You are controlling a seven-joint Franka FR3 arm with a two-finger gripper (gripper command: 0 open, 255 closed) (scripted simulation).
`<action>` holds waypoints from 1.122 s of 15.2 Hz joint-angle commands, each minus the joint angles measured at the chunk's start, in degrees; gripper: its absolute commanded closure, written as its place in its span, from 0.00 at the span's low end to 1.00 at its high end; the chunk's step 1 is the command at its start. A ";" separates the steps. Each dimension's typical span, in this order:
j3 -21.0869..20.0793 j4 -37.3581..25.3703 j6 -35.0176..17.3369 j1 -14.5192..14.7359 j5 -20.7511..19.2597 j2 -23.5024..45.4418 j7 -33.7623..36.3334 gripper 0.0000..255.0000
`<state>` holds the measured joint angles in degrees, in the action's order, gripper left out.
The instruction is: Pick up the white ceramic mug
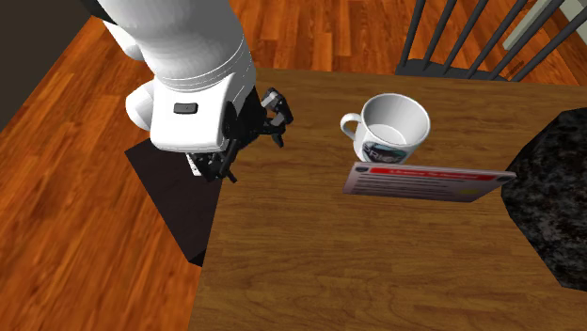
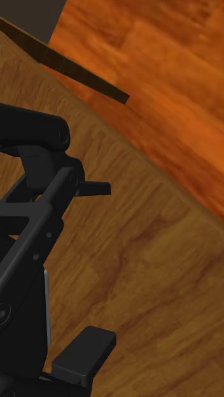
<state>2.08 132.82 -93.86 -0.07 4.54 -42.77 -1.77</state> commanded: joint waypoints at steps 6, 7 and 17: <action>-6.34 -6.19 -0.17 1.88 1.45 5.54 6.00 0.00; -7.58 -7.61 -0.16 2.17 1.58 6.80 7.20 0.00; -19.86 -25.39 1.68 4.16 -0.75 22.21 19.90 0.00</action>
<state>-16.58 109.54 -92.49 3.97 4.34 -22.46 16.81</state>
